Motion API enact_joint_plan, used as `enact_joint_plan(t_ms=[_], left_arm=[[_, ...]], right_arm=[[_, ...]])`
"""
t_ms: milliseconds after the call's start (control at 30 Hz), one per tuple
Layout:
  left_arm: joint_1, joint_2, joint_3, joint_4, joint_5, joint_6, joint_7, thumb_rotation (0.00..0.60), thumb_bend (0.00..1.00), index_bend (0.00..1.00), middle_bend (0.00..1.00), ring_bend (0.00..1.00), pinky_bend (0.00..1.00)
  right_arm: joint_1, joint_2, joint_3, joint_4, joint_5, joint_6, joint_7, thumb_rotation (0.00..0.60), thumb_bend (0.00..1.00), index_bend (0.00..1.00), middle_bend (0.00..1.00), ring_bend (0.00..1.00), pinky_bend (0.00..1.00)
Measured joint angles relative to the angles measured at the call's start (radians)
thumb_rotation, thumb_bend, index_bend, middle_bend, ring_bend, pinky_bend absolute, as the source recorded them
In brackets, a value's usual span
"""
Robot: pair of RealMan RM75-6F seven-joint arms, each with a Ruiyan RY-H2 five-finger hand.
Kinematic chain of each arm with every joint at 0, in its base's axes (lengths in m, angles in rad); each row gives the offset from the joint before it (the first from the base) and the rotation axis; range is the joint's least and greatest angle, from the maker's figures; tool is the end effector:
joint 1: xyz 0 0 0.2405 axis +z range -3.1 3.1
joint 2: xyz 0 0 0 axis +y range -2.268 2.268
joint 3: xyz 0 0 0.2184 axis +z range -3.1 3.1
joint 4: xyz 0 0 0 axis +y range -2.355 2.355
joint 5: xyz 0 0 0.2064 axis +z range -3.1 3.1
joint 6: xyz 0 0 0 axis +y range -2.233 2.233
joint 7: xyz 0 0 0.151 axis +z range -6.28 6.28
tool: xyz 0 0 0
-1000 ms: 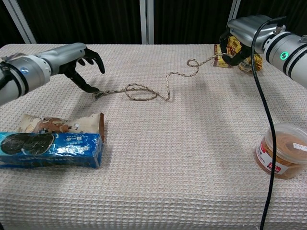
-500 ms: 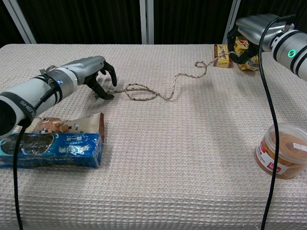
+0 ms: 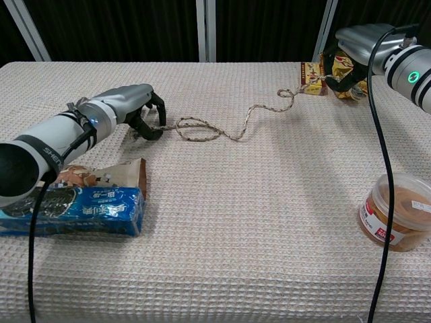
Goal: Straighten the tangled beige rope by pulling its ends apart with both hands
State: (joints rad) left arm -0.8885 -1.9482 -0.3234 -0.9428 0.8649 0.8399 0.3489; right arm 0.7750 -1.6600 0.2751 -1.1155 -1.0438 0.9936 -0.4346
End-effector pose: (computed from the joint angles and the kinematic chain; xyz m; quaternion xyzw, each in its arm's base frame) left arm -0.1157 0.3748 -0.0843 -0.6751 -0.4667 -0.3426 0.4572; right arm -0.1565 -0.3886 0.0124 0.6894 -0.3167 0.3371 0.5574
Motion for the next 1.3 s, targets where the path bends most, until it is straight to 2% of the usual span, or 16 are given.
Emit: enact_joint_plan(t_ms=[400,667,1000,1133,1300], left_arm=[[0.005,-0.008,0.000,0.015,0.031,0.013,-0.026,0.600,0.53,0.58,0.22,0.16,0.17],[0.035,0.017,0.007,-0.011,0.068,0.053,-0.062,0.600,0.54,0.61,0.23,0.16,0.17],[0.213,0.201,0.061,-0.118,0.154,0.194,-0.177,0.600,0.54,0.61,0.24,0.16,0.17],[0.280,0.273,0.071,-0.139,0.157,0.222,-0.224,0.600,0.54,0.61,0.24,0.16,0.17],[0.329,0.317,0.075,-0.137,0.152,0.223,-0.281,0.600,0.54,0.61,0.24,0.16,0.16]], right_arm=[[-0.002,0.000,0.000,-0.001,0.004,0.002,-0.001,0.600,0.78,0.79,0.37,0.15,0.16],[-0.020,0.023,-0.003,-0.030,0.001,0.020,0.004,0.600,0.78,0.80,0.37,0.15,0.17],[-0.115,0.146,-0.025,-0.112,-0.012,0.092,0.033,0.600,0.78,0.81,0.37,0.15,0.17],[-0.157,0.186,-0.035,-0.133,-0.009,0.114,0.053,0.600,0.78,0.81,0.37,0.15,0.17],[-0.187,0.202,-0.047,-0.129,-0.001,0.120,0.068,0.600,0.78,0.81,0.37,0.15,0.17]])
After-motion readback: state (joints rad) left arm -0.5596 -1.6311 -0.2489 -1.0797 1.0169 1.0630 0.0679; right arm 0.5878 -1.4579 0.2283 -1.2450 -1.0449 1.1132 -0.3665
